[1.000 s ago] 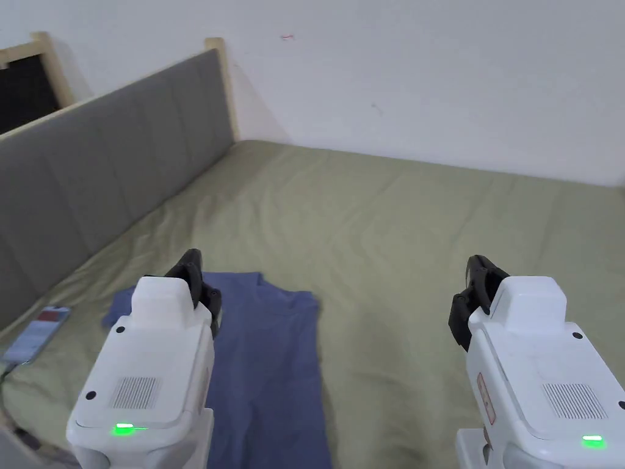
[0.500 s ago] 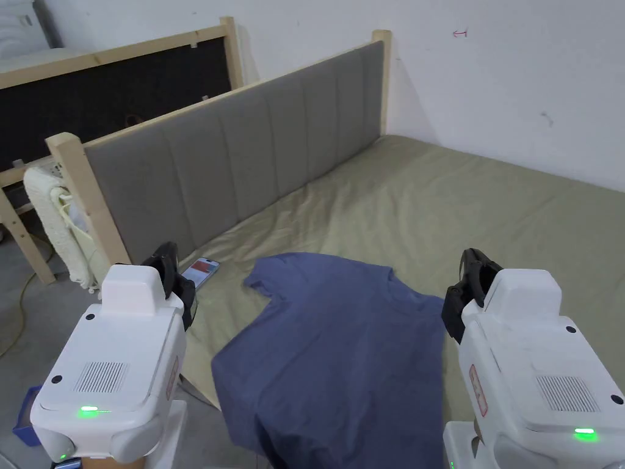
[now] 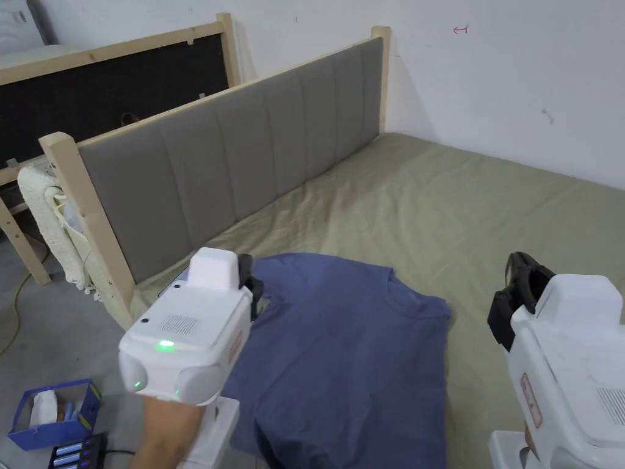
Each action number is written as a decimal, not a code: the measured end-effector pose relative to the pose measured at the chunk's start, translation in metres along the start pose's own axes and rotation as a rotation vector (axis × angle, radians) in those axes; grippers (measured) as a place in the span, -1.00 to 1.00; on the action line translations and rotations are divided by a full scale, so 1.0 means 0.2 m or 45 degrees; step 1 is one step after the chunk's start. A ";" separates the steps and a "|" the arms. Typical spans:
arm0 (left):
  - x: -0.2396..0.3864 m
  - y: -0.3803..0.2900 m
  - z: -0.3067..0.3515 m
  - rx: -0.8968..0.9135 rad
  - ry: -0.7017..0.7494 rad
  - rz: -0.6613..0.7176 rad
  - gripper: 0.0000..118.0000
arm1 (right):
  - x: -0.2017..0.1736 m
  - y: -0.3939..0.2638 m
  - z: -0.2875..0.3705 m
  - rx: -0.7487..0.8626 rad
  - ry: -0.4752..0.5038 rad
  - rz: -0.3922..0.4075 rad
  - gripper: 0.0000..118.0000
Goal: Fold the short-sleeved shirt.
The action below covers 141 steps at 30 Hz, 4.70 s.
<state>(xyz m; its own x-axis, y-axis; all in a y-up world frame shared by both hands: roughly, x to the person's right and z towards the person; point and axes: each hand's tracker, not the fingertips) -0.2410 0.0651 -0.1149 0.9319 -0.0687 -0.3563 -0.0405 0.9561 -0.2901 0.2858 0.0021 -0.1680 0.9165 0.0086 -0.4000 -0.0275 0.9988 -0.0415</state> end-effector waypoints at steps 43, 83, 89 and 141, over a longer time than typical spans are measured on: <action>0.26 -0.42 -0.94 -0.906 -0.637 0.688 -1.00 | 0.35 -0.12 0.13 -0.181 -0.214 -0.040 -1.00; 2.27 -0.26 -0.27 -1.001 -1.389 -0.448 -1.00 | 0.75 -0.05 1.45 -0.090 -0.844 -0.021 -1.00; 2.30 -0.75 -0.37 -1.168 -1.086 -0.567 -1.00 | 0.73 -0.09 1.53 -0.137 -0.865 -0.038 -1.00; 1.42 0.00 -0.33 -0.466 -0.664 0.000 -1.00 | 0.58 0.03 1.49 0.039 -0.853 -0.030 -1.00</action>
<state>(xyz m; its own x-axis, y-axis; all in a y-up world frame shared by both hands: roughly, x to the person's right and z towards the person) -0.0014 0.0272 -0.2754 0.9811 0.1675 0.0965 -0.0753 0.7907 -0.6075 0.5112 0.0233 0.0585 0.9666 0.0053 0.2561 -0.0020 0.9999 -0.0135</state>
